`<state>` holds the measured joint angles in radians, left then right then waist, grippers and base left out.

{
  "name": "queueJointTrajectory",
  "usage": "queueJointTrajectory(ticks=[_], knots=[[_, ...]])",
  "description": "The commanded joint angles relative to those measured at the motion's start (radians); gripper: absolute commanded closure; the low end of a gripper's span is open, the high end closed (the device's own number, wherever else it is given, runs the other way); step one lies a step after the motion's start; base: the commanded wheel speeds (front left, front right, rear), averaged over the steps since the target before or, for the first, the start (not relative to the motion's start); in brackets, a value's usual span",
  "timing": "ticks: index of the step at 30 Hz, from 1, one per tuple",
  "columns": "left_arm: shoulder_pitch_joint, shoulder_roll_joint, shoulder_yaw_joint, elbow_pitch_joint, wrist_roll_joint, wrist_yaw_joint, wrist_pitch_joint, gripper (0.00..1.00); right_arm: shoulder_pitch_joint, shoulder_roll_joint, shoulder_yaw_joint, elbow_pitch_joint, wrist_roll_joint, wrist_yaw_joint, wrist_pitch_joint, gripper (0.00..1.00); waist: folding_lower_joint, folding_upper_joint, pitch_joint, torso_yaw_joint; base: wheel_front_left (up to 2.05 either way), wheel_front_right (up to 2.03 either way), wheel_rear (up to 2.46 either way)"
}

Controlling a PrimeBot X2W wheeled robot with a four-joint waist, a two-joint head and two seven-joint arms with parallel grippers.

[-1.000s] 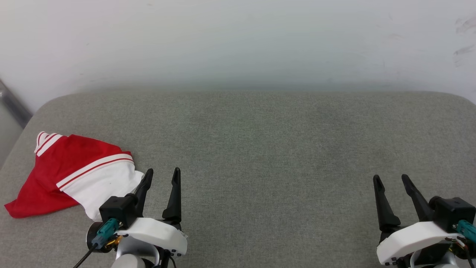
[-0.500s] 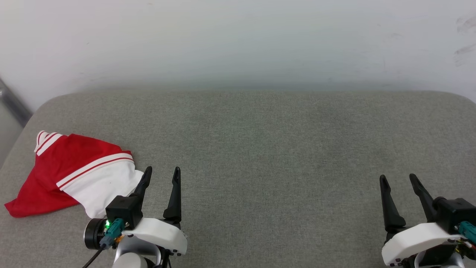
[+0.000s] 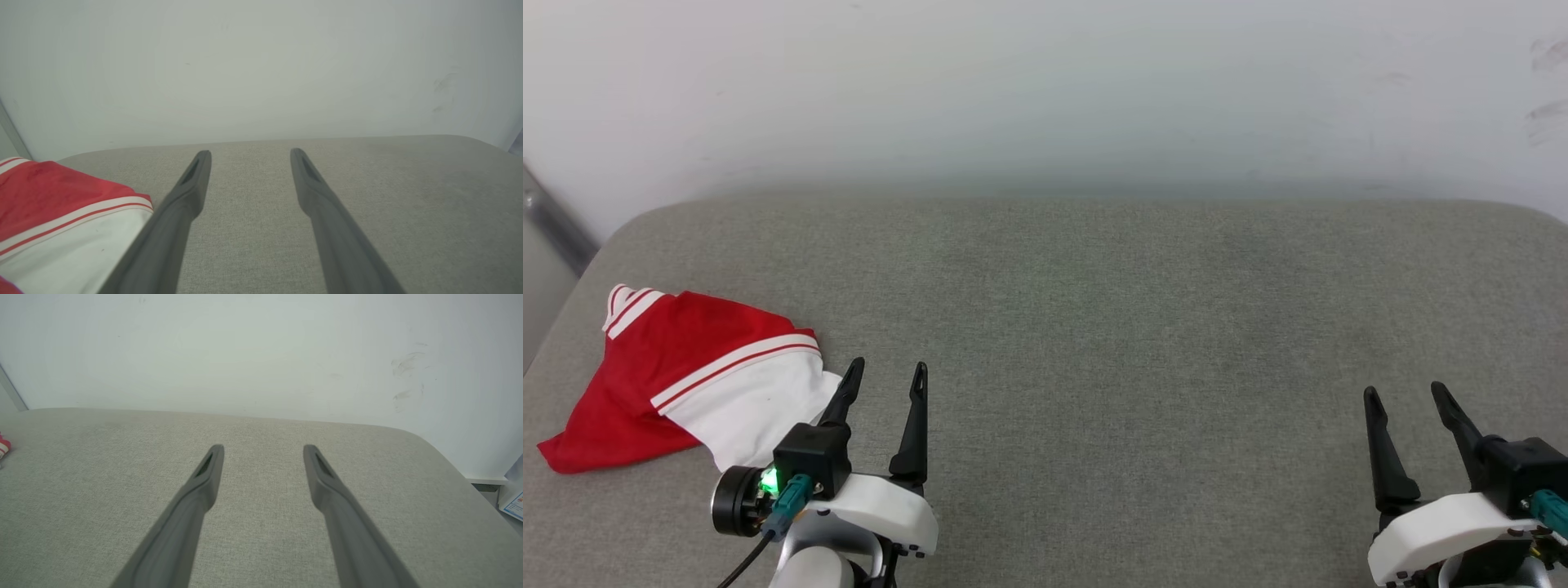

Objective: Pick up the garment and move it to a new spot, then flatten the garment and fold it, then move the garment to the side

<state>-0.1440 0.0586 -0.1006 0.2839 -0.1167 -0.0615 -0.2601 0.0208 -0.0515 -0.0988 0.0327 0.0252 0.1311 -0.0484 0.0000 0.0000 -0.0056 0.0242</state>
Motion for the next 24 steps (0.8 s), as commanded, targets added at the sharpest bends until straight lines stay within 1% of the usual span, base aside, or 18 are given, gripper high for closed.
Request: queueJointTrajectory(ticks=[1, 4, 8, 15, 24], knots=[[-0.01, 0.001, -0.002, 0.005, 0.008, 0.001, -0.007, 0.0, 0.004, 0.002, -0.004, -0.004, 0.003, -0.001, -0.005, 0.0, 0.0, 0.0, -0.001, 0.005, 0.0, 0.0, 0.0], [-0.014, 0.0, 0.001, 0.01, 0.001, 0.005, -0.007, 0.0, 0.004, 0.002, -0.008, 0.0, 0.016, -0.001, -0.007, 0.0, 0.0, 0.0, -0.003, 0.022, 0.0, 0.0, 0.0], [-0.024, -0.001, 0.006, 0.017, -0.009, 0.009, -0.006, 0.0, 0.011, 0.002, -0.005, -0.004, 0.023, -0.001, -0.011, 0.0, 0.0, 0.0, -0.003, 0.075, 0.0, 0.0, 0.0], [-0.036, -0.003, 0.027, 0.033, -0.028, 0.022, -0.006, 0.0, -0.003, 0.002, 0.024, -0.015, 0.038, -0.001, -0.006, 0.0, 0.0, 0.0, 0.007, 0.221, 0.0, 0.0, 0.0], [-0.028, 0.015, 0.069, 0.047, -0.044, 0.034, -0.006, 0.0, -0.032, 0.002, 0.074, -0.022, 0.038, -0.001, -0.014, 0.0, 0.0, 0.0, 0.023, 0.403, 0.0, 0.0, 0.0]])
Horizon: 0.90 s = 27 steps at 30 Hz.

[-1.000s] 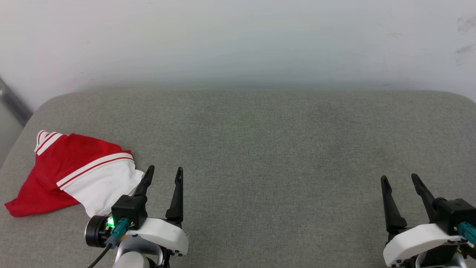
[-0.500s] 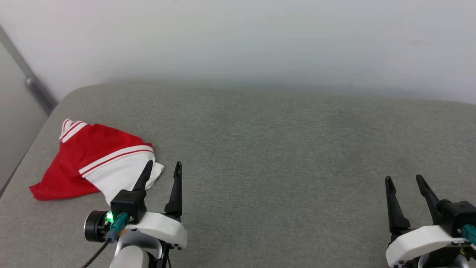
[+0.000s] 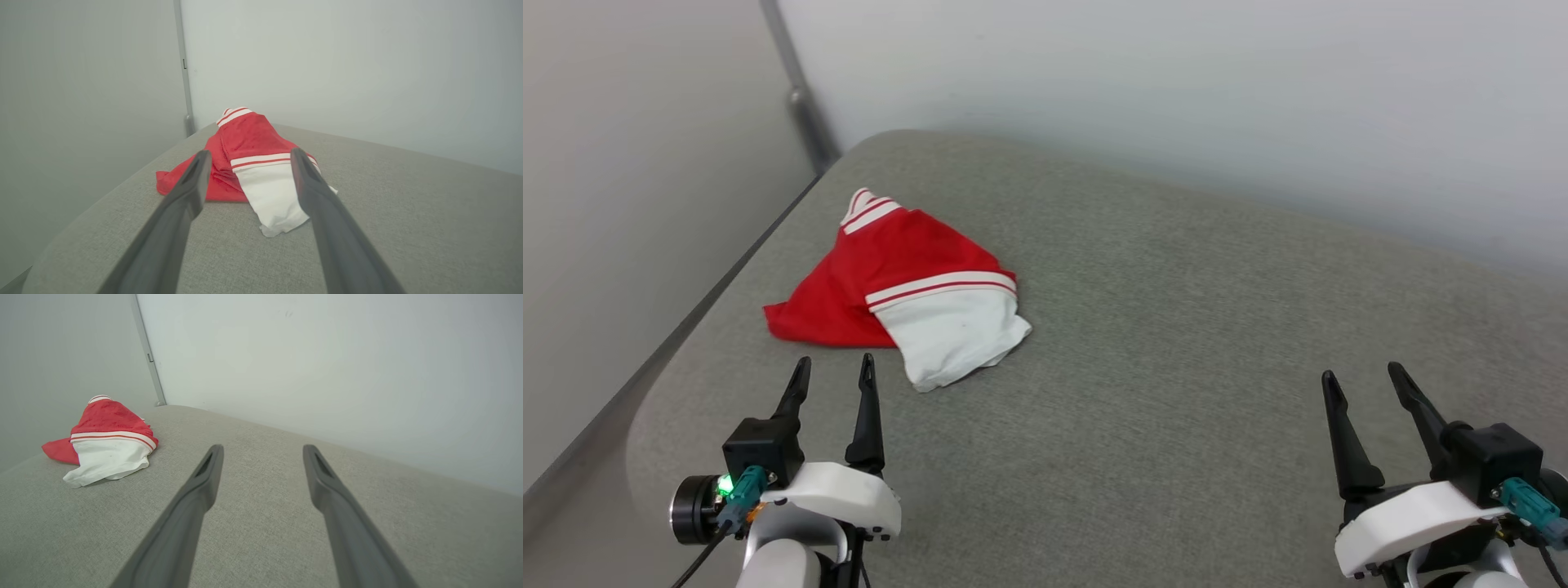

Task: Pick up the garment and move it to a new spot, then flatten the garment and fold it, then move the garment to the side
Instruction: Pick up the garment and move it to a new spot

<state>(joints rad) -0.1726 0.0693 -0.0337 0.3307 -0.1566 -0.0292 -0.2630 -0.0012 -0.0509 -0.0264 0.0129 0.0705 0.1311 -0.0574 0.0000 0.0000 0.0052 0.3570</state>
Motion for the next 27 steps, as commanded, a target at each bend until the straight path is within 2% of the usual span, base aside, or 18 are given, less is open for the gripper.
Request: queueJointTrajectory(ticks=[1, 4, 9, 21, 27], knots=[[0.001, 0.004, 0.008, -0.001, -0.006, 0.003, -0.003, 0.0, -0.018, 0.001, 0.009, -0.002, -0.008, -0.001, -0.006, 0.0, 0.0, 0.0, 0.015, 0.086, 0.0, 0.0, 0.0], [-0.004, 0.002, 0.015, -0.003, -0.01, 0.007, -0.003, 0.0, -0.021, 0.001, 0.021, -0.004, -0.01, -0.001, -0.011, 0.0, 0.0, 0.0, 0.023, 0.132, 0.0, 0.0, 0.0], [-0.008, -0.002, 0.02, -0.01, -0.013, 0.014, -0.003, 0.0, -0.035, 0.001, 0.037, 0.001, -0.01, -0.001, -0.009, 0.0, 0.0, 0.0, 0.031, 0.172, 0.0, 0.0, 0.0], [-0.001, -0.008, 0.036, -0.037, -0.022, 0.019, -0.003, 0.0, -0.079, 0.001, 0.066, 0.025, -0.021, -0.001, -0.011, 0.0, 0.0, 0.0, 0.046, 0.179, 0.0, 0.0, 0.0], [-0.079, 0.004, 0.033, -0.011, -0.044, -0.02, -0.002, 0.0, -0.081, 0.001, 0.049, 0.001, -0.035, -0.001, 0.004, 0.0, 0.0, 0.0, 0.077, 0.169, 0.0, 0.0, 0.0]])
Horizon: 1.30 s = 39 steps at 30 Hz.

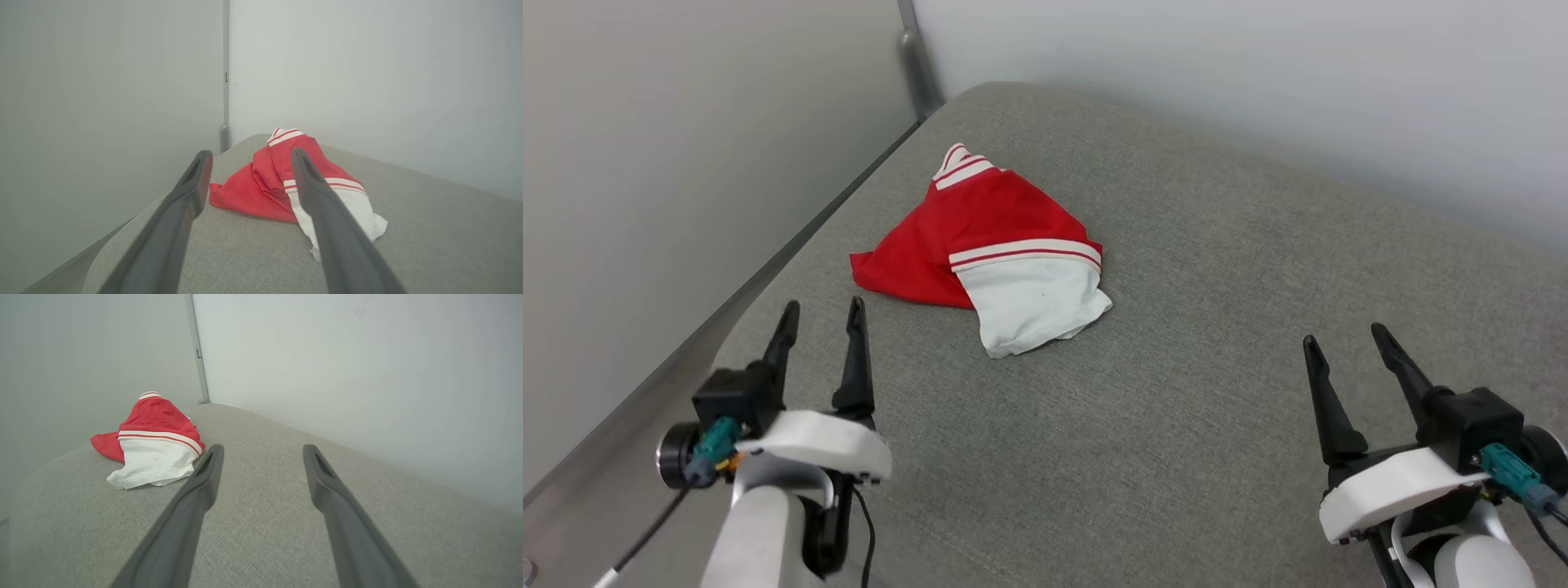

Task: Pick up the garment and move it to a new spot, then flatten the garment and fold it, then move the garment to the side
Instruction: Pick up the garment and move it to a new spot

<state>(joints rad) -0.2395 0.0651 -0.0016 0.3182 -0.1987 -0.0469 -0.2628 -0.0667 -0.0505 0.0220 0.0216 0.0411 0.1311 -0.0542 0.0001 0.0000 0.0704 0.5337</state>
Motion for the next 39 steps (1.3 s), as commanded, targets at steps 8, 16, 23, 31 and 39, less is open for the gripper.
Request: queueJointTrajectory(ticks=[8, 16, 23, 31, 39], knots=[[-0.278, 0.081, 0.026, 0.05, -0.063, -0.043, 0.086, 0.0, -0.078, -0.002, -0.007, -0.089, -0.073, -0.001, 0.056, 0.0, -0.0001, 0.0, 0.182, -0.106, 0.0, 0.0, 0.0], [-0.522, 0.211, 0.038, 0.185, -0.204, -0.078, 0.377, 0.0, -0.148, -0.02, -0.001, -0.16, -0.096, -0.001, 0.086, 0.0, -0.0001, 0.0, 0.358, -0.218, 0.0, 0.0, 0.0], [-0.596, 0.321, 0.01, 0.345, -0.381, -0.084, 0.686, 0.0, -0.189, -0.015, 0.005, -0.159, -0.094, -0.001, 0.071, 0.0, -0.0001, 0.0, 0.441, -0.291, 0.0, 0.0, 0.0], [-0.59, 0.363, 0.018, 0.52, -0.462, -0.062, 0.895, 0.0, -0.22, -0.008, 0.006, -0.136, -0.086, -0.001, 0.057, 0.0, -0.0001, 0.0, 0.485, -0.33, 0.0, 0.0, 0.0], [-0.585, 0.351, 0.022, 0.59, -0.462, -0.047, 0.847, 1.0, -0.22, -0.004, 0.008, -0.105, -0.088, -0.001, 0.045, 0.0, -0.0001, 0.0, 0.456, -0.334, 0.0, 0.0, 0.0]])
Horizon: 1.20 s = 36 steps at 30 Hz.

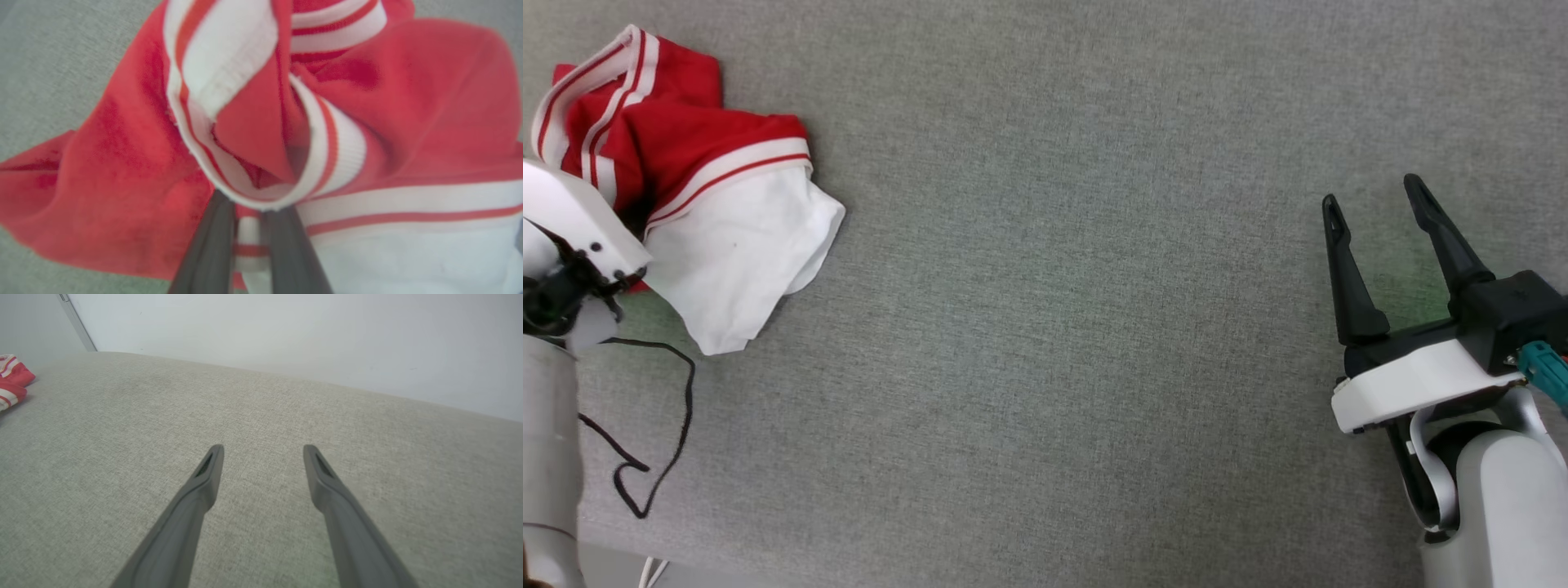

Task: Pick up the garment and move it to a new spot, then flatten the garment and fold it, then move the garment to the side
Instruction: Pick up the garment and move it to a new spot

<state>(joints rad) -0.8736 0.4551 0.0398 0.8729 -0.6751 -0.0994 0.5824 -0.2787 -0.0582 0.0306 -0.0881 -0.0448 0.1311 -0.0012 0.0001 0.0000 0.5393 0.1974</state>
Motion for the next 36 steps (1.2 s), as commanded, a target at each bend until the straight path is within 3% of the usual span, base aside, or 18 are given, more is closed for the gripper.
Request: queueJointTrajectory(ticks=[1, 5, 11, 20, 24, 34, 35, 36], knots=[[0.041, -0.032, -0.021, 0.032, 0.023, 0.007, -0.031, 1.0, -0.005, 0.004, -0.001, 0.01, -0.002, -0.001, -0.009, 0.0, -0.0001, 0.0, -0.024, 0.005, 0.0, 0.0, 0.0], [0.009, 0.005, -0.032, 0.015, 0.075, 0.023, -0.165, 1.0, 0.012, 0.006, -0.004, 0.036, 0.009, -0.001, -0.022, 0.0, -0.0001, 0.0, -0.086, 0.011, 0.0, 0.0, 0.0], [-0.02, 0.018, -0.06, -0.021, 0.148, 0.038, -0.384, 1.0, 0.048, 0.008, -0.016, 0.071, 0.032, -0.001, -0.039, 0.0, -0.0001, 0.0, -0.204, 0.013, 0.0, 0.0, 0.0], [-0.024, 0.007, -0.13, -0.095, 0.227, 0.011, -0.61, 1.0, 0.131, 0.009, -0.043, 0.092, 0.106, -0.001, -0.049, 0.0, -0.0001, 0.0, -0.385, -0.034, 0.0, 0.0, 0.0], [0.008, -0.026, -0.179, -0.143, 0.241, -0.006, -0.637, 1.0, 0.175, 0.009, -0.053, 0.088, 0.129, -0.001, -0.044, 0.0, -0.0001, 0.0, -0.447, -0.081, 0.0, 0.0, 0.0], [0.155, -0.177, -0.324, -0.319, 0.192, -0.029, -0.644, 1.0, 0.248, 0.008, -0.083, 0.068, 0.145, -0.001, -0.014, 0.0, -0.0001, 0.0, -0.507, -0.225, 0.0, 0.0, 0.0], [0.209, -0.235, -0.382, -0.372, 0.167, -0.03, -0.647, 1.0, 0.262, 0.009, -0.09, 0.057, 0.15, -0.001, -0.002, 0.0, -0.0001, 0.0, -0.502, -0.27, 0.0, 0.0, 0.0], [0.229, -0.254, -0.405, -0.387, 0.161, -0.031, -0.647, 1.0, 0.265, 0.009, -0.091, 0.054, 0.15, -0.001, 0.001, 0.0, -0.0001, 0.0, -0.499, -0.282, 0.0, 0.0, 0.0]])
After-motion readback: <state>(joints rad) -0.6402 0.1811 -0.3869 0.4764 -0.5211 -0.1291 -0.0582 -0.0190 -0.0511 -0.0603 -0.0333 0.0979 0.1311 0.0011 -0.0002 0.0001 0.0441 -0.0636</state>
